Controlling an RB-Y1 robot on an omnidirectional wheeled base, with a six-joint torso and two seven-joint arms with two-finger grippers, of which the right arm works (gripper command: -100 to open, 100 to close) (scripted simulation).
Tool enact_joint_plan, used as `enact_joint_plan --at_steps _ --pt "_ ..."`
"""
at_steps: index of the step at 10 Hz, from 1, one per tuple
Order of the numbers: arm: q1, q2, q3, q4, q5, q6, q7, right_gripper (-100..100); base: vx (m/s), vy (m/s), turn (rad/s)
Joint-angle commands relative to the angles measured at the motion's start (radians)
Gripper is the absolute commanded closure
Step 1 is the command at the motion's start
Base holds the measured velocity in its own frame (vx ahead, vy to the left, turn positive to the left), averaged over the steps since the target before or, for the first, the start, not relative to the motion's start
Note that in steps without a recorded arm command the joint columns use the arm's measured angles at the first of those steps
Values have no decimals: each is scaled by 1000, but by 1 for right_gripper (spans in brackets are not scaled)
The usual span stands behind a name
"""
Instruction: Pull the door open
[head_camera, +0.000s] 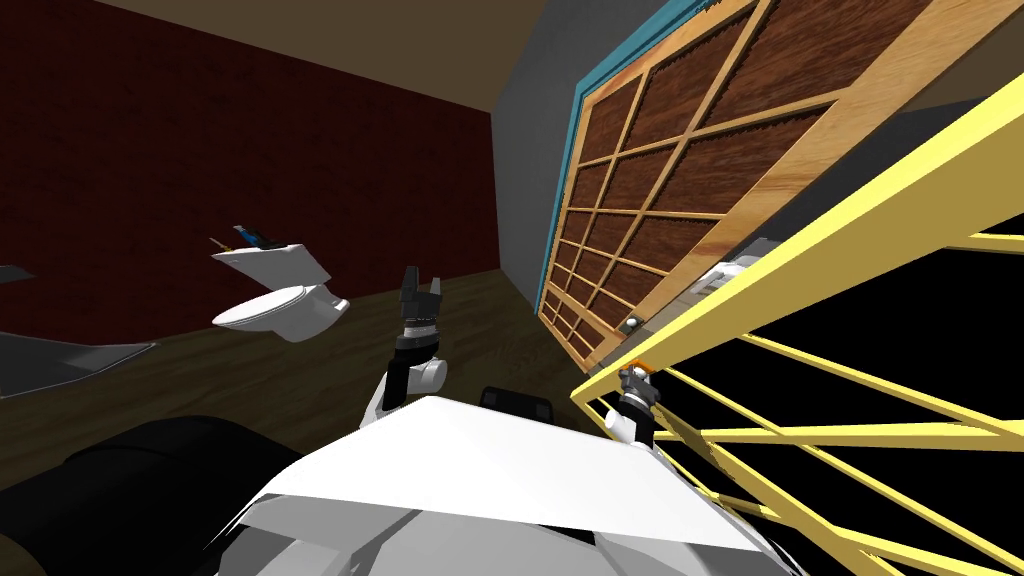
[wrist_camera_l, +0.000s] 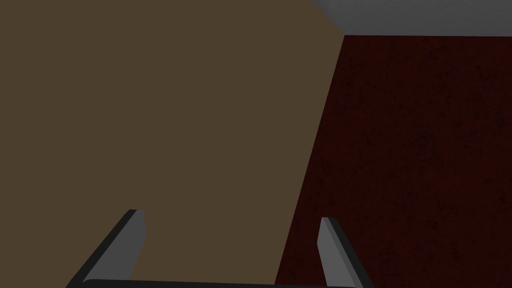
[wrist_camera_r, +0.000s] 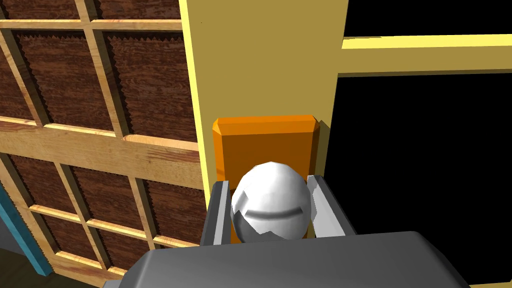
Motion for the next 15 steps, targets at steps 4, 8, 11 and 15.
enact_joint_plan --at_steps 4,8,11,15 --pt "0 2 1 0 0 0 0 100 -6 0 5" --pt "-5 2 42 -9 29 9 -32 100 -185 3 58" --pt "-9 3 75 -16 51 15 -58 100 -169 -1 45" --pt "-12 4 109 -24 75 21 -85 100 -199 7 55"
